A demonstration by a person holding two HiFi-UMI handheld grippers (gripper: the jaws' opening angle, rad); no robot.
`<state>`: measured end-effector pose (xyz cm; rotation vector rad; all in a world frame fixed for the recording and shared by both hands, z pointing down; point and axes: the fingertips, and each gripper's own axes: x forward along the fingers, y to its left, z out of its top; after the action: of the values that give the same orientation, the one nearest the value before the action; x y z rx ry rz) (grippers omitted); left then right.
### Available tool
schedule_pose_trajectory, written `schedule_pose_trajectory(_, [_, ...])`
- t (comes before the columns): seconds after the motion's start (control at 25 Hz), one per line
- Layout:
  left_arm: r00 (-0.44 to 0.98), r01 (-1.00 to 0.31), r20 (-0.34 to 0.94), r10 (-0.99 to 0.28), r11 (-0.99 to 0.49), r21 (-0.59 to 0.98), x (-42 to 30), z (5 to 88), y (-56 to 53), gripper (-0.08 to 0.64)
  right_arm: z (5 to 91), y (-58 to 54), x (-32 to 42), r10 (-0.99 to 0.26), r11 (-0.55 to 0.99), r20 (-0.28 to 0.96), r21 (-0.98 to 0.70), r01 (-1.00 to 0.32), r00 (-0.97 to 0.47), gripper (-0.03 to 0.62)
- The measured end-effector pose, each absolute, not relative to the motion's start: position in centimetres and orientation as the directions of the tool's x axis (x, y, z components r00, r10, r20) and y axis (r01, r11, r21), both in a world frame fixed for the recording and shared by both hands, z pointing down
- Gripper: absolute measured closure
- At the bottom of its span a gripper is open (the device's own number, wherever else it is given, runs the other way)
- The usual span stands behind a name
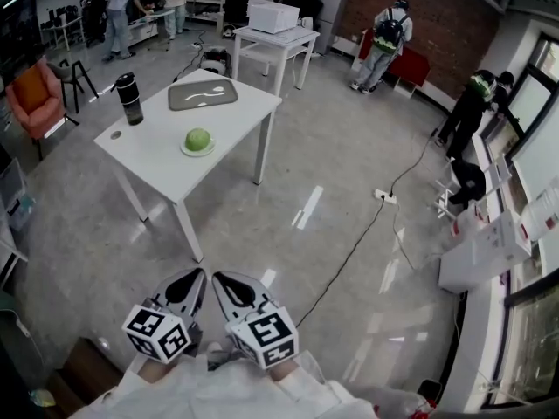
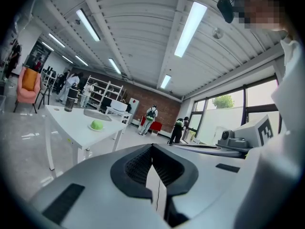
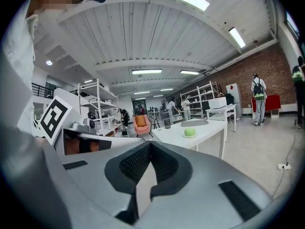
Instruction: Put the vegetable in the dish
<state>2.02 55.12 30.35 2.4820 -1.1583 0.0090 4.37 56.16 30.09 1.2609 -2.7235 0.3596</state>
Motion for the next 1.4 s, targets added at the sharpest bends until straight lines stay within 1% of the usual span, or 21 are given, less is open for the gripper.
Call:
schedule_pose_trajectory(0.32, [0.64, -0.749, 0.197, -0.743, -0.545, 0.377, 2.8, 32.2, 56.4, 0.552, 31.7, 57.4, 5.4, -0.712, 0.637, 0.201, -0.217, -0.74, -0.672, 0.58])
schedule_pose_trajectory(0.56, [0.653, -0.735, 0.209, -0.728, -0.543, 0.405, 2.6, 33.3, 54.2, 0.552, 33.0, 55.2, 5.7, -0.694, 0.636, 0.208, -0.272, -0.722, -0.689, 0.58])
schedule_pose_trajectory(0.88, [0.698, -0.699, 0.202, -0.687, -0.592, 0.401, 1.6, 33.2, 44.1, 0.552, 33.0, 45.5, 4.6, -0.745, 0.589, 0.212, -0.238, -0.773, -0.633, 0.58])
schedule_pose_trajectory(1.08, [0.711, -0.684, 0.193, -0.676, -0.604, 0.409, -0.2, 32.1, 37.0, 0.552, 31.2, 38.5, 3.6, -0.783, 0.555, 0.206, -0.198, -0.808, -0.588, 0.58])
schedule_pose_trajectory(1.4, [0.735, -0.665, 0.166, -0.658, -0.649, 0.37, -3.3, 30.2, 28.1, 0.552, 29.3, 29.0, 0.8, -0.821, 0.514, 0.173, -0.192, -0.836, -0.544, 0.58])
